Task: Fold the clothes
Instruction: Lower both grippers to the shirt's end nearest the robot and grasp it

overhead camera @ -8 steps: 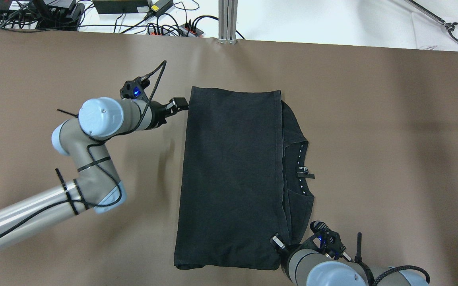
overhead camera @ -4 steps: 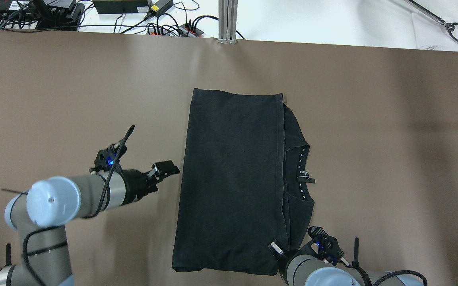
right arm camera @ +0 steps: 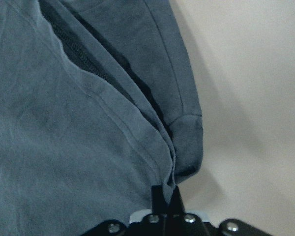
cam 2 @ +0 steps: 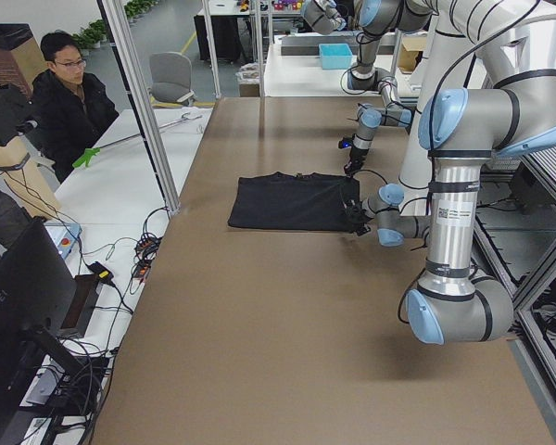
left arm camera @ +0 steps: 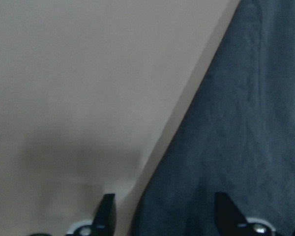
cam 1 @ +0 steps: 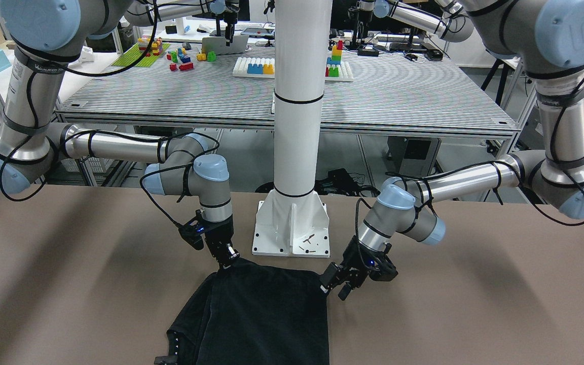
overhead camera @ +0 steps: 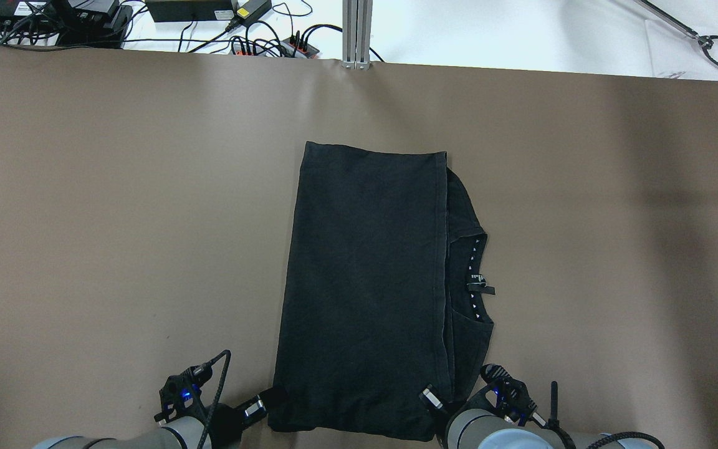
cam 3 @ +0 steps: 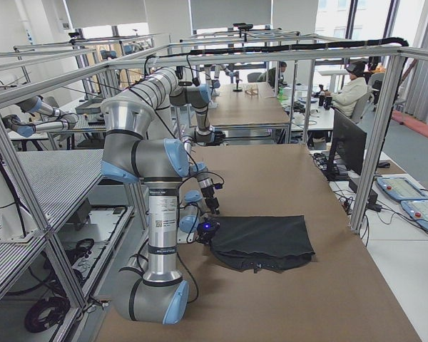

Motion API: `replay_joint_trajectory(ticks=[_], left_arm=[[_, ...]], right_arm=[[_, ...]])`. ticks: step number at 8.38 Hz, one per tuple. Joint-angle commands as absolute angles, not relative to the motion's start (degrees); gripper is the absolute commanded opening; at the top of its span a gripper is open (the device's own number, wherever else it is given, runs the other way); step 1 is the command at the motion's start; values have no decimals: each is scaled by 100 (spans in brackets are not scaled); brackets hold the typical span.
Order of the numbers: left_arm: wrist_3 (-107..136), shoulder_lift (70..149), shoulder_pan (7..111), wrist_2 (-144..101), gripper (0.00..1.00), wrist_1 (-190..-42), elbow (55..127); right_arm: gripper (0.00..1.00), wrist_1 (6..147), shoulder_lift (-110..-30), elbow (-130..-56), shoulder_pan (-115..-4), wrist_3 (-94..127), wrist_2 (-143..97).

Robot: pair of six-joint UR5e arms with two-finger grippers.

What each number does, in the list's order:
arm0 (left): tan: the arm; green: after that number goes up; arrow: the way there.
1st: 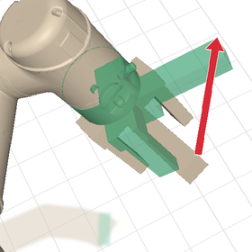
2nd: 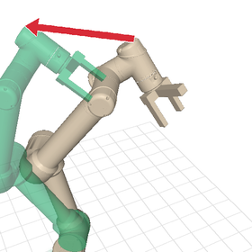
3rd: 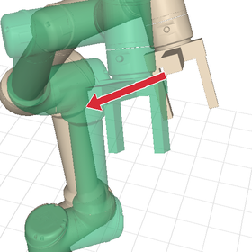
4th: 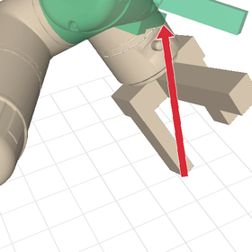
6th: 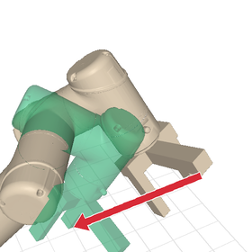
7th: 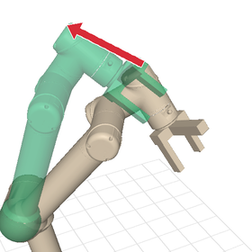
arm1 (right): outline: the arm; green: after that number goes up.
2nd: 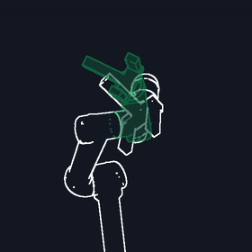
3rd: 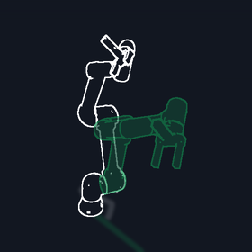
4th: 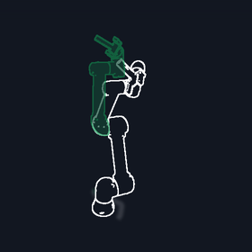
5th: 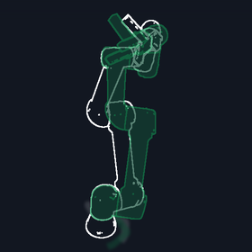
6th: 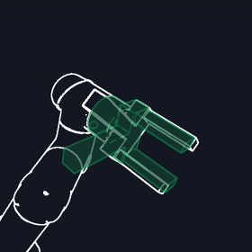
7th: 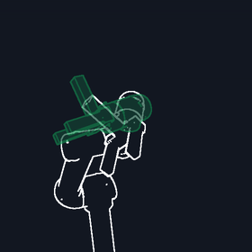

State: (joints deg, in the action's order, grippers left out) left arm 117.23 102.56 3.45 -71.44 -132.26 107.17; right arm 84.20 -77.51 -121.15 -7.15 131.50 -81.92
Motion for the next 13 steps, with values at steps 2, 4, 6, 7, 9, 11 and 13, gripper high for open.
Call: replay_joint_trajectory(ticks=[2,4,6,7,9,11,13], left_arm=[[11926,10326,35,-6952,59,-13236,10529],[11936,10406,44,-6970,18,-13245,10599],[11936,10398,123,-6970,0,-13254,10817],[11936,10345,193,-6996,0,-13245,10863],[11935,10188,202,-6996,0,-13219,11213],[12006,9889,193,-6979,0,-13201,11765],[11988,10106,585,-7196,0,-12720,12120]], right_arm=[[0,8420,-7769,-12076,-712,13166,-8183],[0,8420,-7822,-12076,-721,13166,-8165],[0,8420,-7822,-12076,-721,13166,-8156],[0,8420,-7822,-12076,-712,13166,-8156],[0,8420,-7822,-12102,-721,13166,-8156],[0,8429,-7822,-12320,-738,13175,-8156],[0,8455,-7796,-12796,-956,13166,-8165]])
